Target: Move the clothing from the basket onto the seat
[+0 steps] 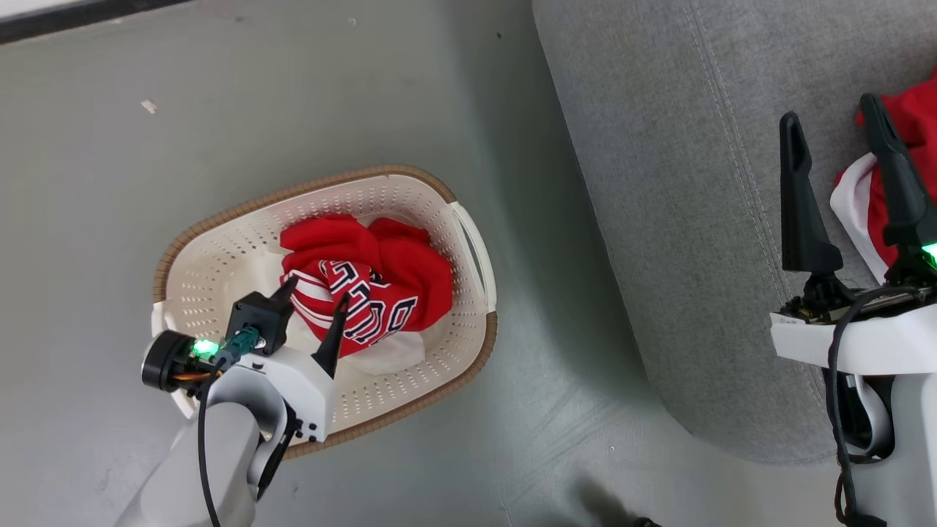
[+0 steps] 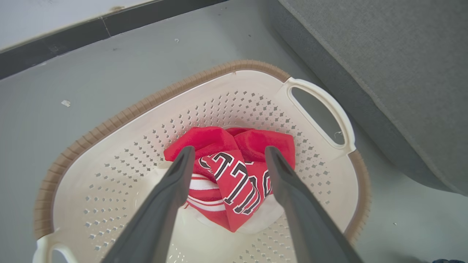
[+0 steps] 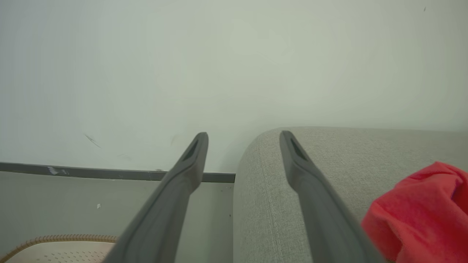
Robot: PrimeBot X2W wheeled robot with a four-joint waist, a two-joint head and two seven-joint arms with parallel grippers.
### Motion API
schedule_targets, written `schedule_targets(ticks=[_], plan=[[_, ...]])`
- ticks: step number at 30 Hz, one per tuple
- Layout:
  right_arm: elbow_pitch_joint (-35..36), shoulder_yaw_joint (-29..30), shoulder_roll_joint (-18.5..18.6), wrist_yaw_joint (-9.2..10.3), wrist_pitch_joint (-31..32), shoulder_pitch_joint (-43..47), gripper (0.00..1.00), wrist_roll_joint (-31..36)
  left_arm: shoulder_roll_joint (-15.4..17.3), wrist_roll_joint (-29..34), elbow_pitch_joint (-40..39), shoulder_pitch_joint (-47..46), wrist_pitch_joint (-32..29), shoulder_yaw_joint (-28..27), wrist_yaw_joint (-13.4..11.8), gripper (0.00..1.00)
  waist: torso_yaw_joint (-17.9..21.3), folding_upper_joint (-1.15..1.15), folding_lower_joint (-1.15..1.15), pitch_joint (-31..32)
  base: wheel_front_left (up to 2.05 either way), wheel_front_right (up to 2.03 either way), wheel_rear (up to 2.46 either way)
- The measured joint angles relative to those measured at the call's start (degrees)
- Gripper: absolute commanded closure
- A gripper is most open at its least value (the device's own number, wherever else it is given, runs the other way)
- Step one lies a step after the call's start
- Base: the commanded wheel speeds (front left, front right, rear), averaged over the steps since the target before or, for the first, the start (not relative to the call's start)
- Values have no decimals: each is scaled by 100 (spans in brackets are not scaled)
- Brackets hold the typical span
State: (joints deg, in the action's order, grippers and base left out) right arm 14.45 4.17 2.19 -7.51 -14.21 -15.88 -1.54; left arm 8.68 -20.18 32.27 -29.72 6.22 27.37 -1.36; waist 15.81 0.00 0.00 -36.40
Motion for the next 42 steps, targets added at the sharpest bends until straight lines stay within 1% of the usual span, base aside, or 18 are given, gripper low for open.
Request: schedule_targets(ticks=[12,23,31,35,42], plan=[[-36,-1,0,0,-41,-260,0,-151,63,167,346,-287,145,-21,-3,0,296,0,0,-484,0,0,0],[-38,-132,-1,0,-41,-557,0,-274,116,259,614,-524,221,-5,-35,0,553,0,0,-914,0,0,0],[-32,-180,-1,0,-41,-600,0,-331,157,274,770,-665,252,2,-35,0,690,0,0,-1173,0,0,0],[-27,-226,-1,0,-41,-822,0,-391,212,309,813,-810,301,0,-35,0,748,0,0,-1309,0,0,0],[-22,-294,-1,0,-41,-932,0,-453,244,345,943,-1002,377,-8,-52,0,817,0,0,-1511,0,0,0]])
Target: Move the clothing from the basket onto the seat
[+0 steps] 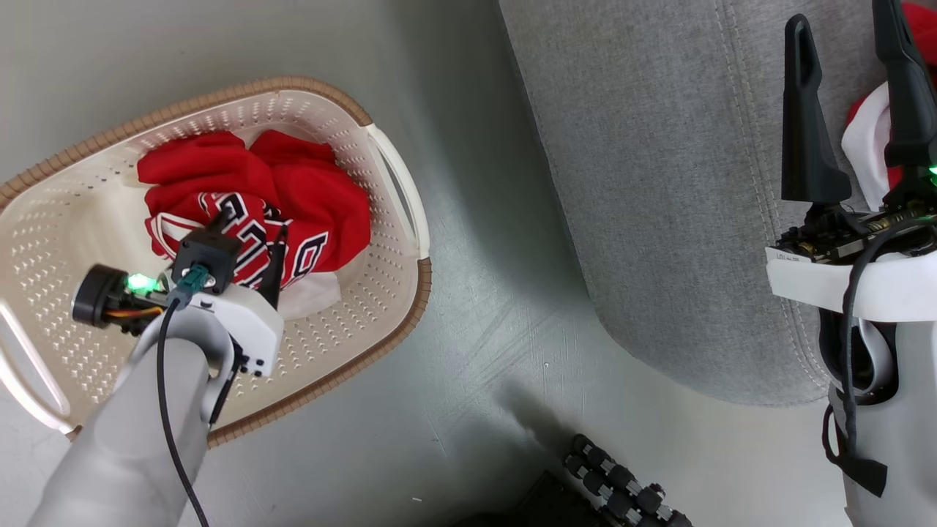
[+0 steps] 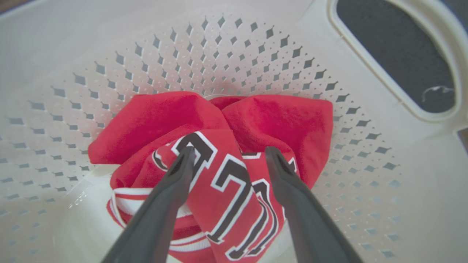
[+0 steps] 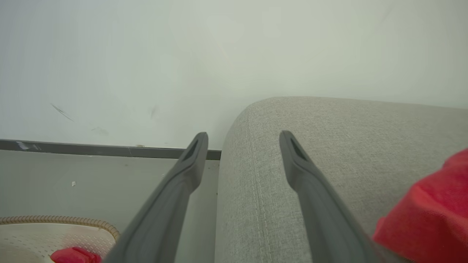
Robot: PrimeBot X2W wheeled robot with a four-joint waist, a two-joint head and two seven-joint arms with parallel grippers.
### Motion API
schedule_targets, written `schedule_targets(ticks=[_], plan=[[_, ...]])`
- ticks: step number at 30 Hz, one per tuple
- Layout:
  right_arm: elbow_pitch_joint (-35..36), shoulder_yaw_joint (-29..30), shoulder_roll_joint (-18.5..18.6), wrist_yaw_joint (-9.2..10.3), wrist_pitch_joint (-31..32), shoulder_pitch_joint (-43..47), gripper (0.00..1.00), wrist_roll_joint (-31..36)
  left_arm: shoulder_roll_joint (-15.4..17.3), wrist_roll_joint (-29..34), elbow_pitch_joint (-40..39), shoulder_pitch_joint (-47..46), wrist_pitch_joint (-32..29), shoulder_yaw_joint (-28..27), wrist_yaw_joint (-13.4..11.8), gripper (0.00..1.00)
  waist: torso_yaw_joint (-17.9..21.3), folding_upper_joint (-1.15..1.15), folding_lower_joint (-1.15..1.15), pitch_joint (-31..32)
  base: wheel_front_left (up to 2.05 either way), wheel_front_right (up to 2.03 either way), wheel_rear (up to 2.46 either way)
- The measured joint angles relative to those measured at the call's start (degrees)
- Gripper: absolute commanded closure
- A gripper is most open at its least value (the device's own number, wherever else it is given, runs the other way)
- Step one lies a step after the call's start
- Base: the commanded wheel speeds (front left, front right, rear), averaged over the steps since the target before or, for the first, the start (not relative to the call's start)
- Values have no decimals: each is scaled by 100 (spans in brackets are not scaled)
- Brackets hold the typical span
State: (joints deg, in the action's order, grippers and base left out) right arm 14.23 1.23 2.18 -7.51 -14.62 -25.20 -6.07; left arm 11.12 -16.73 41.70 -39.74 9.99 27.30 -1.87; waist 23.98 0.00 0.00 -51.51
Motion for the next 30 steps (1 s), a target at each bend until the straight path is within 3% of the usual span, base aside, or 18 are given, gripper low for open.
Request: schedule_targets(ticks=[15,16,17,18,30], plan=[[-2,5,0,0,0,-233,0,-7,82,352,285,-348,125,119,-252,1,-13,0,0,-218,0,0,0],[-3,8,0,0,0,-233,0,-5,67,352,321,-353,125,121,-252,24,-17,0,0,-222,0,0,0],[-4,7,0,0,0,-234,0,-5,43,355,359,-353,125,127,-252,59,-21,0,0,-226,0,0,0],[-15,8,0,0,0,-235,0,0,-4,365,407,-353,126,149,-250,100,-29,0,0,-228,0,0,0],[-154,156,0,0,0,-372,0,31,-66,361,427,-460,231,231,-146,100,-126,0,0,-109,0,0,0]])
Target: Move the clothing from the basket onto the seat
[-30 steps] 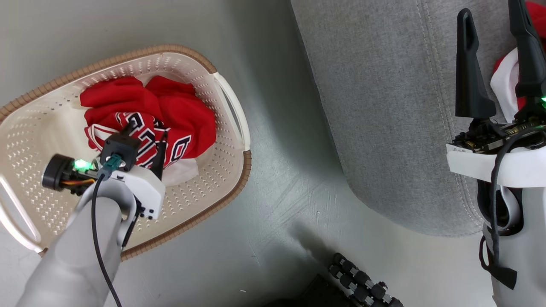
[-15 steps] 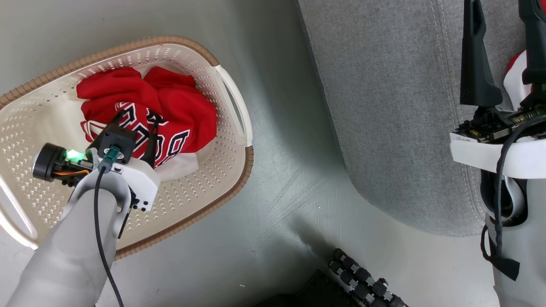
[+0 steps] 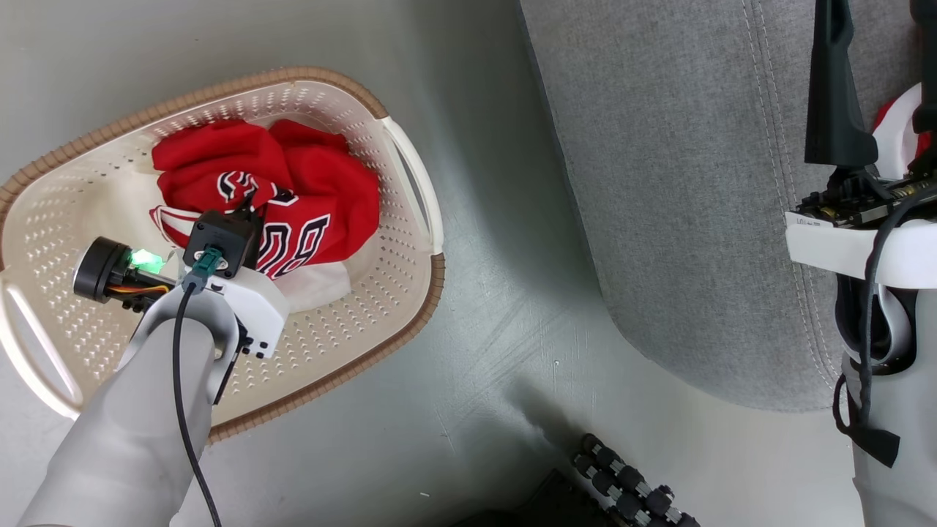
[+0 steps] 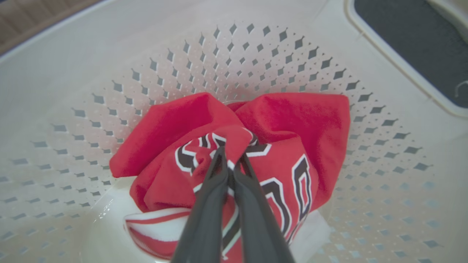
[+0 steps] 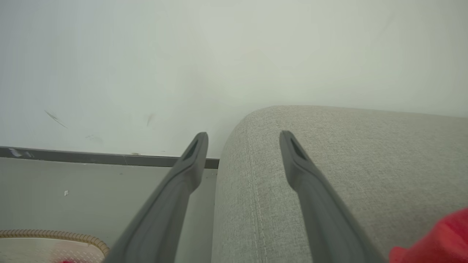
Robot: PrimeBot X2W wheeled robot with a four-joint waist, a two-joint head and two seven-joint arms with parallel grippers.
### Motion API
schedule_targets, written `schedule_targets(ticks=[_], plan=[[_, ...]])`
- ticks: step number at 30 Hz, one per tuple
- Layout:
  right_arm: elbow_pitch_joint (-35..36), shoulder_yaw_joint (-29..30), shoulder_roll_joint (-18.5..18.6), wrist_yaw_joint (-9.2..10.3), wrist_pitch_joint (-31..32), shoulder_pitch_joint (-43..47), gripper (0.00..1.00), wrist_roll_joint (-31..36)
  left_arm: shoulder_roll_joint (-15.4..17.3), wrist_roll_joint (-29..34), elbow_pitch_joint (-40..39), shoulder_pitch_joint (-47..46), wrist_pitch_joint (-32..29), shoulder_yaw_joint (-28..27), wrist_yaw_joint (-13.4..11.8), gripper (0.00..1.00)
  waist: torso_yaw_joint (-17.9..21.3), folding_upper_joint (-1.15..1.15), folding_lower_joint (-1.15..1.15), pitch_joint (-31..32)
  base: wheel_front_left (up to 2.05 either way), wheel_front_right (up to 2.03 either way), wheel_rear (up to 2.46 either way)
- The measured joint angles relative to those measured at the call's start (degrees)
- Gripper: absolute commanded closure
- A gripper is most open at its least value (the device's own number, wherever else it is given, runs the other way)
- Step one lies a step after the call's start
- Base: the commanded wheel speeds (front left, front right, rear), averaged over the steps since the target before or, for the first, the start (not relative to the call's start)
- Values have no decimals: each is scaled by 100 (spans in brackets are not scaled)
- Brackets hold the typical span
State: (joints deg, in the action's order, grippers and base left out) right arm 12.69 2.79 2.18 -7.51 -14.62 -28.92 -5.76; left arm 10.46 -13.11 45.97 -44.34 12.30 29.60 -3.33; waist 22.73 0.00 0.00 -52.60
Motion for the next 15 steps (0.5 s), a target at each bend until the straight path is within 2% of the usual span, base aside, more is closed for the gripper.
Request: schedule_targets(ticks=[5,15], plan=[[-44,26,1,0,0,-51,0,29,-16,-36,-94,-2,44,11,144,100,-97,0,0,96,0,0,0],[-192,111,2,0,0,-95,0,152,40,-57,-510,78,143,0,256,100,-348,0,0,387,0,0,0]])
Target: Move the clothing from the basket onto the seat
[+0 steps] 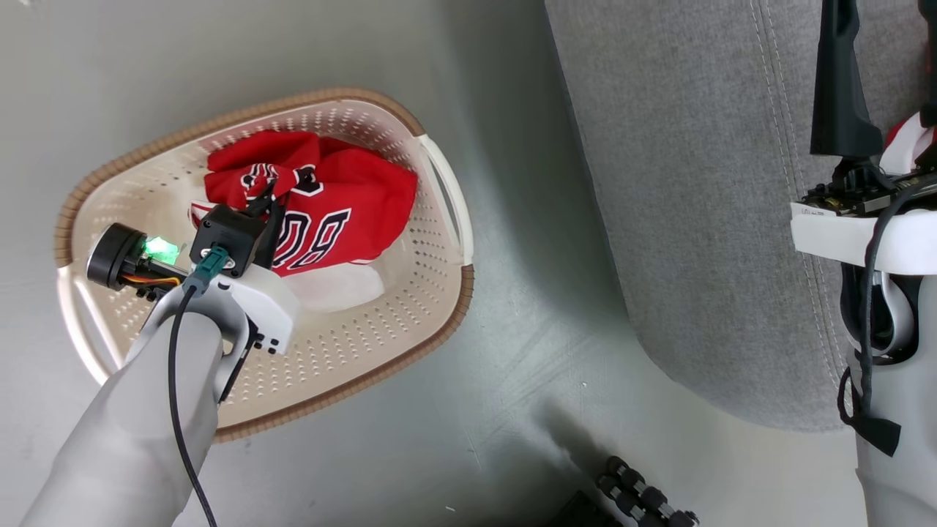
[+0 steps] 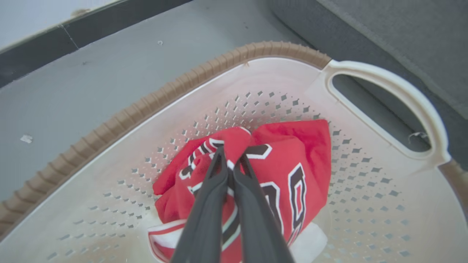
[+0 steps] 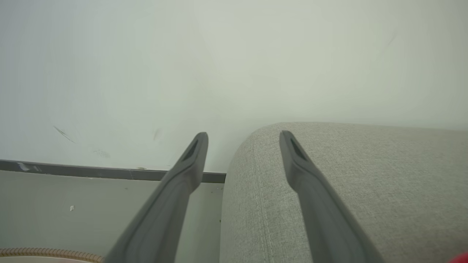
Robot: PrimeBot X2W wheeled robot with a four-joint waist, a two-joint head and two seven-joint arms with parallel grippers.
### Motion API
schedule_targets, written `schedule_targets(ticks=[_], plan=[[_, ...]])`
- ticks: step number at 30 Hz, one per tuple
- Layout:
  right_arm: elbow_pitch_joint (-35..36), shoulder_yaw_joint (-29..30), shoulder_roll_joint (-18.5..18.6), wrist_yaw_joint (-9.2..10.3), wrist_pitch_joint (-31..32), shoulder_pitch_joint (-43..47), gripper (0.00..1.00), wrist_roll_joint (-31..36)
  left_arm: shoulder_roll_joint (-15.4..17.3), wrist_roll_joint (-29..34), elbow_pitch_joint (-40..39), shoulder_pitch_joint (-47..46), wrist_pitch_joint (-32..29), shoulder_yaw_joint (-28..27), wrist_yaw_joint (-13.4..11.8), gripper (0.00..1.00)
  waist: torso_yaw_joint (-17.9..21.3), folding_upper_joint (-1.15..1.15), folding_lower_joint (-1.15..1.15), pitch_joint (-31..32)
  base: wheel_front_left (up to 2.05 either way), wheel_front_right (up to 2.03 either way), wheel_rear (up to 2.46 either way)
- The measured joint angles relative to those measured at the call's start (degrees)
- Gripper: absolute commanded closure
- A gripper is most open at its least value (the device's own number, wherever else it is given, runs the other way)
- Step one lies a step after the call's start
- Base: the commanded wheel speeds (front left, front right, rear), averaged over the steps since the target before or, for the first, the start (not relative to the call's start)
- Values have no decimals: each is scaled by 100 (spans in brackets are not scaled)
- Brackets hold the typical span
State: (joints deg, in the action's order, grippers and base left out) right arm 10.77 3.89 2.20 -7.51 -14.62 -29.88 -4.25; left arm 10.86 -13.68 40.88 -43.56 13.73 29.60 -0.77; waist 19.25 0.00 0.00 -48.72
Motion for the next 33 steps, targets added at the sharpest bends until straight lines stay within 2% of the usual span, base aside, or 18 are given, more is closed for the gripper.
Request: schedule_targets(ticks=[19,28,33], plan=[[-466,-127,13,0,-1,11,0,383,98,-263,-1494,372,55,-508,-10,100,-545,0,0,902,0,0,0],[-652,-208,21,0,-1,35,0,461,261,-368,-2092,603,56,-687,-10,100,-751,0,0,1394,0,0,0],[-809,-296,23,0,-1,204,0,558,481,-368,-2353,801,56,-754,-10,100,-870,0,0,1726,0,0,0]])
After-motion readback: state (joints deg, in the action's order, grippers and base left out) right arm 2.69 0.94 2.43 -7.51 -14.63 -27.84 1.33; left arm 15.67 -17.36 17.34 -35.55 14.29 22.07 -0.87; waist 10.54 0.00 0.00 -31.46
